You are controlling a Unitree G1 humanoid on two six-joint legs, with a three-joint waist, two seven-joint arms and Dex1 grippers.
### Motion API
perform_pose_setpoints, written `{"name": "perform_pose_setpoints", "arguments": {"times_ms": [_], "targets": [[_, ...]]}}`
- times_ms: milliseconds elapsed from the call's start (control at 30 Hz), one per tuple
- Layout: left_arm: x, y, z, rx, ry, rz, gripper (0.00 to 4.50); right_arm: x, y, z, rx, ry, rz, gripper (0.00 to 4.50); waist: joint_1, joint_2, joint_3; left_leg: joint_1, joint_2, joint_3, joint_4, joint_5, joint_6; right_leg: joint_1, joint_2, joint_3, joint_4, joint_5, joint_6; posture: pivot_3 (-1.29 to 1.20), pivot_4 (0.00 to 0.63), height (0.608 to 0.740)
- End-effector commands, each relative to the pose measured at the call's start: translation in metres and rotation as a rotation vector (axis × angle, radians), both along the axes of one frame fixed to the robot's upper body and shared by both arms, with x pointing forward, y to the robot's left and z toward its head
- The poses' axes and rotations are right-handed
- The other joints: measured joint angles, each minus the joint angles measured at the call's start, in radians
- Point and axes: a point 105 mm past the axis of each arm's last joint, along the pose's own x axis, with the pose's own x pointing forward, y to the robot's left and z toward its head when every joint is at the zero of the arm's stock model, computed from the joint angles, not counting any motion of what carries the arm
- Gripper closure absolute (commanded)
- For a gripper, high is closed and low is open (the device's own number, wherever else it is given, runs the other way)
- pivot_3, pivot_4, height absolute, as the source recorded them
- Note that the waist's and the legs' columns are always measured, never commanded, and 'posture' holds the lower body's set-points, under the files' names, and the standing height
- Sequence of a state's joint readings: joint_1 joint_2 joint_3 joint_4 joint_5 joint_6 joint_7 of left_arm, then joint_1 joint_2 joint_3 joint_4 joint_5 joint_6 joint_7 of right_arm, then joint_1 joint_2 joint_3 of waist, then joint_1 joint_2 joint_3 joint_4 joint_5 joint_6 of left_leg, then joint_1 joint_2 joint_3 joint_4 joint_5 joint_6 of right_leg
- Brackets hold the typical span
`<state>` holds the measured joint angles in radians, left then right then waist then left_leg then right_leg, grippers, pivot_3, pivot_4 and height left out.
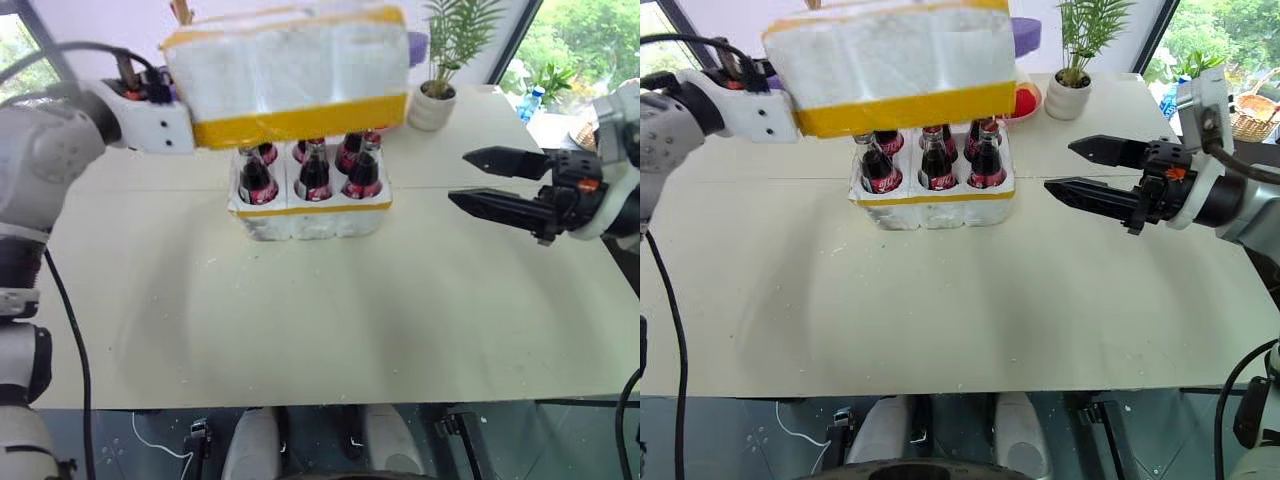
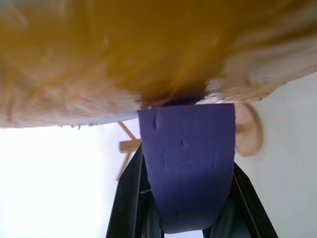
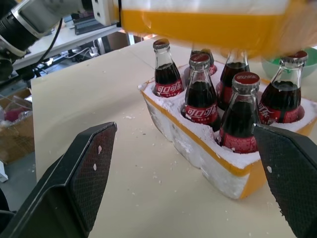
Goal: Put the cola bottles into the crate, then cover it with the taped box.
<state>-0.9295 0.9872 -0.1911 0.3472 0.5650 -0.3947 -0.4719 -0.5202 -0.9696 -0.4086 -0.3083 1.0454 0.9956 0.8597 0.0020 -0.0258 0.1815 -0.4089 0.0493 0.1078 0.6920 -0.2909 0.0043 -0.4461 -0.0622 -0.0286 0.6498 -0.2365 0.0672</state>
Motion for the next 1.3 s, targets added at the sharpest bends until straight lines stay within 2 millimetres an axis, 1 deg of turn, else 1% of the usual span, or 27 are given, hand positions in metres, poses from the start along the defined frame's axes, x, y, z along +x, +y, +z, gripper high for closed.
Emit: {"name": "perform_pose_setpoints", "arguments": {"times_ms": [33, 167, 267, 333, 400, 433, 533, 600, 767, 833, 867, 933, 967, 1000, 1033, 1067, 1100, 1133, 1233, 1300], "targets": [[0.000, -0.009, -0.002, 0.071, -0.067, -0.032, 4.19, -0.002, 0.003, 0.014, 0.023, -0.071, -0.002, 0.00, 0.006, 0.000, 0.000, 0.000, 0.000, 0.000, 0.000, 0.000, 0.000, 0.000, 0.000, 0.000, 0.000, 0.000, 0.000, 0.00, 0.150, 0.740], [0.001, -0.011, 0.005, 0.100, -0.136, -0.034, 4.19, 0.000, 0.005, 0.013, 0.024, -0.071, -0.005, 0.00, 0.009, 0.000, 0.000, 0.000, 0.000, 0.000, 0.001, 0.000, 0.000, 0.000, 0.000, 0.000, 0.000, 0.000, 0.000, 0.00, 0.150, 0.740], [0.001, -0.003, -0.005, 0.146, -0.105, -0.010, 4.19, 0.001, 0.006, 0.011, 0.016, -0.066, -0.003, 0.00, 0.008, 0.000, 0.000, 0.000, 0.000, 0.000, 0.001, -0.001, 0.001, 0.000, 0.000, 0.000, 0.000, 0.000, 0.000, 0.00, 0.150, 0.740], [0.000, -0.001, -0.011, 0.159, -0.087, -0.012, 4.19, 0.002, 0.006, 0.008, -0.002, -0.063, -0.005, 0.00, 0.007, 0.000, 0.000, 0.000, 0.001, 0.000, 0.001, -0.001, 0.001, 0.000, 0.000, 0.000, 0.000, 0.000, 0.000, 0.00, 0.150, 0.740], [-0.001, 0.001, -0.015, 0.149, -0.074, -0.010, 3.15, 0.002, 0.006, 0.007, -0.008, -0.064, -0.006, 0.00, 0.008, 0.000, 0.000, 0.000, 0.001, 0.000, 0.001, -0.001, 0.001, 0.000, 0.000, 0.000, 0.000, 0.000, 0.000, 0.00, 0.150, 0.740], [-0.002, 0.001, -0.018, 0.143, -0.065, -0.008, 2.77, 0.003, 0.005, 0.007, -0.009, -0.065, -0.011, 0.00, 0.008, 0.000, 0.000, 0.000, 0.001, 0.000, 0.001, -0.001, 0.001, 0.000, 0.000, 0.000, 0.000, 0.000, 0.000, 0.00, 0.150, 0.740], [-0.008, 0.003, -0.026, 0.118, -0.033, -0.003, 1.28, 0.006, 0.000, 0.006, -0.026, -0.065, -0.035, 0.00, 0.009, 0.000, 0.000, 0.000, 0.001, 0.000, 0.002, -0.001, 0.001, 0.000, 0.000, 0.000, 0.000, 0.000, 0.000, 0.00, 0.150, 0.740], [-0.015, 0.006, -0.030, 0.071, -0.012, -0.005, 1.28, 0.008, -0.003, 0.002, -0.048, -0.060, -0.053, 0.00, 0.009, 0.000, 0.000, 0.000, 0.001, 0.000, 0.002, -0.001, 0.001, 0.000, 0.000, 0.000, 0.000, 0.000, 0.000, 0.00, 0.150, 0.740], [-0.035, 0.015, -0.028, -0.090, 0.039, 0.011, 1.28, 0.011, -0.010, -0.006, -0.084, -0.049, -0.084, 0.00, 0.009, 0.000, 0.000, 0.000, 0.002, 0.000, 0.003, -0.001, 0.001, 0.000, 0.000, 0.000, 0.000, 0.000, 0.000, 0.00, 0.150, 0.740], [-0.045, 0.024, -0.027, -0.191, 0.087, 0.024, 1.28, 0.013, -0.013, -0.008, -0.094, -0.047, -0.091, 0.00, 0.008, 0.000, 0.000, 0.000, 0.002, 0.000, 0.003, -0.001, 0.001, 0.001, 0.000, 0.000, 0.000, 0.000, 0.000, 0.00, 0.150, 0.740], [-0.051, 0.030, -0.028, -0.273, 0.122, 0.034, 1.28, 0.013, -0.015, -0.009, -0.098, -0.046, -0.095, 0.00, 0.007, 0.000, 0.000, 0.000, 0.002, 0.000, 0.003, -0.001, 0.001, 0.001, 0.000, 0.000, 0.000, 0.000, 0.000, 0.00, 0.150, 0.740], [-0.062, 0.050, -0.033, -0.488, 0.250, 0.070, 1.28, 0.016, -0.020, -0.009, -0.102, -0.042, -0.105, 0.00, 0.004, 0.000, 0.000, 0.000, 0.002, -0.001, 0.003, -0.001, 0.001, 0.001, 0.000, 0.000, 0.000, 0.000, 0.000, 0.00, 0.150, 0.740], [-0.066, 0.057, -0.034, -0.586, 0.304, 0.071, 1.28, 0.017, -0.022, -0.009, -0.105, -0.041, -0.109, 0.00, 0.003, 0.000, 0.000, 0.000, 0.003, -0.001, 0.003, -0.001, 0.002, 0.001, 0.000, 0.000, 0.001, 0.000, 0.000, 0.00, 0.150, 0.740], [-0.069, 0.060, -0.035, -0.644, 0.339, 0.068, 1.28, 0.018, -0.023, -0.010, -0.108, -0.042, -0.111, 0.00, 0.002, 0.000, 0.000, 0.000, 0.003, -0.001, 0.004, -0.001, 0.001, 0.001, 0.000, 0.000, 0.001, 0.000, 0.000, 0.00, 0.150, 0.740], [-0.073, 0.069, -0.034, -0.817, 0.428, 0.075, 1.28, 0.019, -0.024, -0.010, -0.110, -0.041, -0.113, 0.00, 0.002, 0.000, 0.000, 0.001, 0.002, -0.001, 0.004, -0.001, 0.001, 0.001, 0.000, -0.001, 0.001, 0.000, 0.000, 0.00, 0.150, 0.740], [-0.079, 0.075, -0.031, -0.996, 0.543, 0.043, 1.28, 0.021, -0.026, -0.009, -0.111, -0.041, -0.114, 0.00, 0.002, 0.000, 0.000, 0.001, 0.002, -0.001, 0.004, -0.001, 0.001, 0.002, 0.000, -0.001, 0.001, 0.000, 0.000, 0.00, 0.150, 0.740], [-0.085, 0.076, -0.028, -1.122, 0.653, -0.003, 1.28, 0.023, -0.027, -0.009, -0.111, -0.040, -0.114, 0.00, 0.003, 0.000, 0.000, 0.001, 0.003, -0.002, 0.005, -0.001, 0.001, 0.002, 0.000, -0.001, 0.001, 0.000, 0.000, 0.00, 0.150, 0.740], [-0.092, 0.075, -0.024, -1.201, 0.744, -0.049, 1.28, 0.025, -0.028, -0.009, -0.114, -0.039, -0.112, 0.00, 0.003, 0.000, 0.000, 0.001, 0.003, -0.002, 0.005, -0.001, 0.001, 0.003, 0.000, -0.001, 0.001, 0.000, 0.000, 0.00, 0.150, 0.740], [-0.107, 0.078, -0.014, -1.247, 0.912, -0.098, 1.28, 0.031, -0.029, -0.009, -0.130, -0.036, -0.099, 0.00, 0.001, 0.000, 0.000, 0.001, 0.002, -0.003, 0.005, -0.001, 0.001, 0.003, 0.000, -0.001, 0.000, 0.000, 0.001, 0.00, 0.150, 0.740], [-0.116, 0.078, -0.015, -1.230, 1.021, -0.098, 1.28, 0.034, -0.029, -0.010, -0.135, -0.031, -0.085, 0.00, 0.000, 0.001, 0.000, 0.001, 0.002, -0.003, 0.005, -0.001, 0.001, 0.003, 0.000, -0.001, 0.000, 0.000, 0.001, 0.00, 0.150, 0.740]]}}
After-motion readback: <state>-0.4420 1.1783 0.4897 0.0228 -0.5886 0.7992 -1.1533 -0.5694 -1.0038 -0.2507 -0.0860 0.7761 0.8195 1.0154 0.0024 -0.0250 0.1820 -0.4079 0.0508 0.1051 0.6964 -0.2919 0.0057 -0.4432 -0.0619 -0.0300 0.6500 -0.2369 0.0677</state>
